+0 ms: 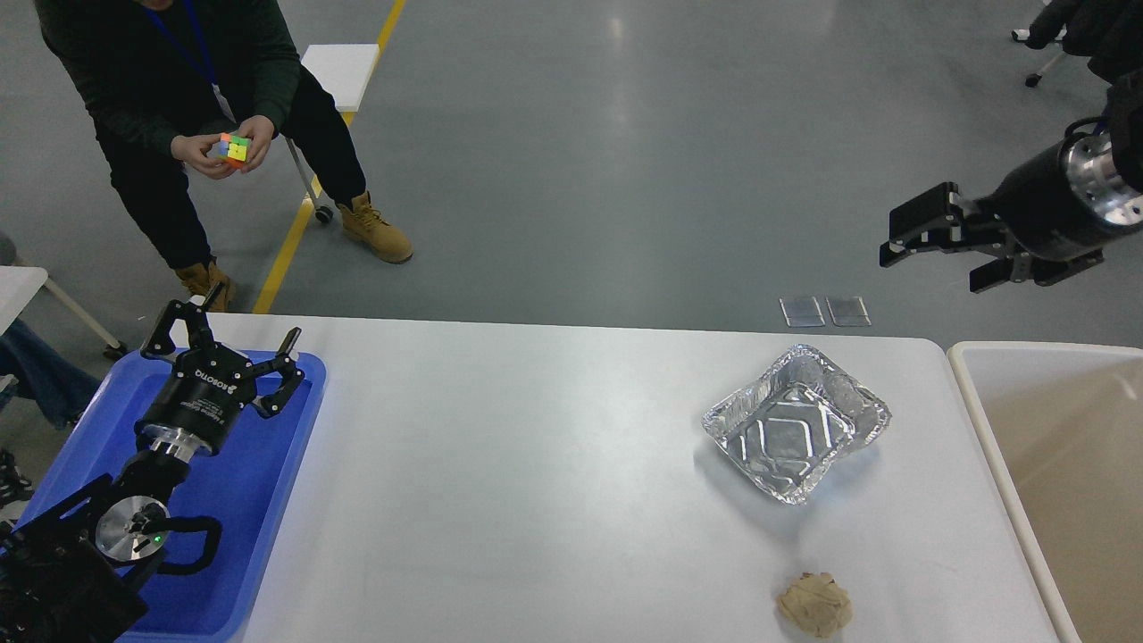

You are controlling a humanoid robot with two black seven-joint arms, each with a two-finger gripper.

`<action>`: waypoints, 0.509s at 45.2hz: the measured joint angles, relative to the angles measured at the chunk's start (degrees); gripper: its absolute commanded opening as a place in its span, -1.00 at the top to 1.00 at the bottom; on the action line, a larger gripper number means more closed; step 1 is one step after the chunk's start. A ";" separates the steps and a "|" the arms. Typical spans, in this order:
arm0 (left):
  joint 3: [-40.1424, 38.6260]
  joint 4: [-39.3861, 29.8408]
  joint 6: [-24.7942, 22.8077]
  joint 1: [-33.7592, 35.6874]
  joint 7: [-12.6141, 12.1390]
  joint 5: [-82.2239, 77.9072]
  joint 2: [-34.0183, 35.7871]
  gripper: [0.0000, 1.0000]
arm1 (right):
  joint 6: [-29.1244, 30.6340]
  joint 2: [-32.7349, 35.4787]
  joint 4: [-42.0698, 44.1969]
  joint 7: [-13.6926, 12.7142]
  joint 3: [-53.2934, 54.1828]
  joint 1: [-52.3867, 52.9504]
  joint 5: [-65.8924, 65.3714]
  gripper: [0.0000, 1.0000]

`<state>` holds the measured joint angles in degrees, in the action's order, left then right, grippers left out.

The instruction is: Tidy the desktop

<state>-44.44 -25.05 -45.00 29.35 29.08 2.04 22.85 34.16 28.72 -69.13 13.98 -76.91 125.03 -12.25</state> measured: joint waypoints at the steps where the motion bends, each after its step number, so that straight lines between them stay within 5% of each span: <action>1: 0.00 0.00 0.00 0.00 0.00 0.00 0.00 -0.98 | 0.38 -0.25 -0.39 0.00 -0.11 0.19 -0.24 -1.00; 23: -0.03 0.00 0.00 -0.04 0.00 0.06 0.00 -0.98 | 5.84 -2.60 -7.50 0.05 0.57 1.83 -10.03 -1.00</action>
<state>-44.47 -25.05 -45.00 29.31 29.09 2.10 22.85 40.01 26.13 -76.63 14.04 -76.34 126.86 -22.27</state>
